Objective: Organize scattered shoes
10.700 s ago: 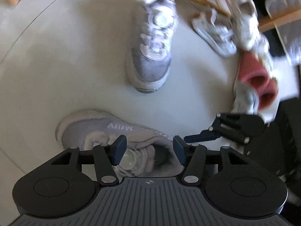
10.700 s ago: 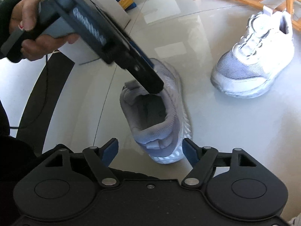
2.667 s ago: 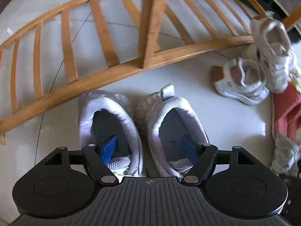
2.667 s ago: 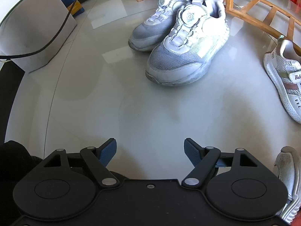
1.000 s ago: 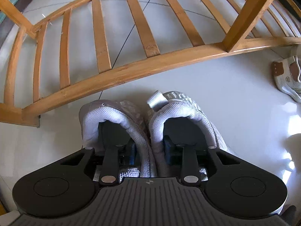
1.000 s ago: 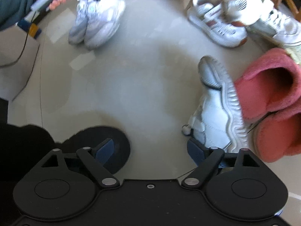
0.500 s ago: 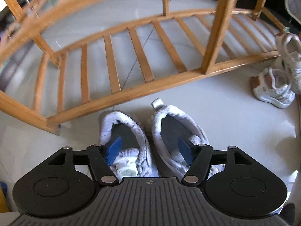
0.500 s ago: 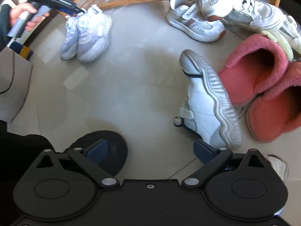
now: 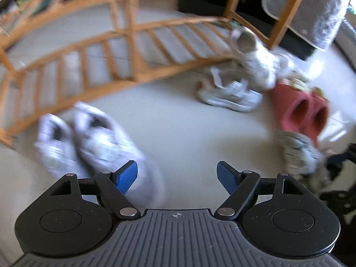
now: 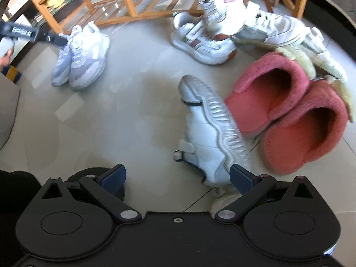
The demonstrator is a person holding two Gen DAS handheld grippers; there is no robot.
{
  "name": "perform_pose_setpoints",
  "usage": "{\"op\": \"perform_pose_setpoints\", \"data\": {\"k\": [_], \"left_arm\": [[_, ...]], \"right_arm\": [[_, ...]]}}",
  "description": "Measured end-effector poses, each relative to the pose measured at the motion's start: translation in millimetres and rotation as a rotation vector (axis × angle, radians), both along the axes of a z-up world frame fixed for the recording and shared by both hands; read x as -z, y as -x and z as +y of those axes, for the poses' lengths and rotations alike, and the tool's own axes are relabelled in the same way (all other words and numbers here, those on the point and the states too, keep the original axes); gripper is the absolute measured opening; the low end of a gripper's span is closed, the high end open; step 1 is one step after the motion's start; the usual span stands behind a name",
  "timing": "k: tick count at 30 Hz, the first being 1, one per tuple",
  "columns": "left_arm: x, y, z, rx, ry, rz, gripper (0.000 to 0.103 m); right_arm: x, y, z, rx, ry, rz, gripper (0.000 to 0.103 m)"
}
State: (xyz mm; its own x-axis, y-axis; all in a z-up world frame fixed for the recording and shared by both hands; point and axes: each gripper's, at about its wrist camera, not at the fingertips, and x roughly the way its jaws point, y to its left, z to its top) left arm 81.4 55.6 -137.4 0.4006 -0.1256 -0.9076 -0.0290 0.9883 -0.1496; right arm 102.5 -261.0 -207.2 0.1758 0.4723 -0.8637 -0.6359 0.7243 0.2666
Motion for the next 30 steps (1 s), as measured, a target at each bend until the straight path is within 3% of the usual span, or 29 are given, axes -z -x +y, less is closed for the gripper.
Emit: {"op": "perform_pose_setpoints", "data": {"k": [5,12,14,18,22,30], "left_arm": [[35,0,-57,0.087,0.078,0.048,0.076],[72,-10,-123,0.208,0.157,0.104,0.076],[76,-12,-132,0.219,0.178,0.113,0.076],[84,-15,-147,0.236,0.221,0.128,0.076],[88,-11,-154,0.264,0.201,0.127,0.076],[90,-6,-151,0.236,0.230,0.132,0.076]], "right_arm": [[5,1,-1,-0.018,0.036,-0.066,0.101],[25,0,9,-0.068,0.168,-0.117,0.094],[29,-2,8,-0.053,0.182,-0.120,0.094],[37,-9,8,-0.025,0.200,-0.112,0.082],[45,-12,9,-0.028,0.232,-0.119,0.074],[47,-21,-2,0.037,0.151,-0.013,0.069]]}}
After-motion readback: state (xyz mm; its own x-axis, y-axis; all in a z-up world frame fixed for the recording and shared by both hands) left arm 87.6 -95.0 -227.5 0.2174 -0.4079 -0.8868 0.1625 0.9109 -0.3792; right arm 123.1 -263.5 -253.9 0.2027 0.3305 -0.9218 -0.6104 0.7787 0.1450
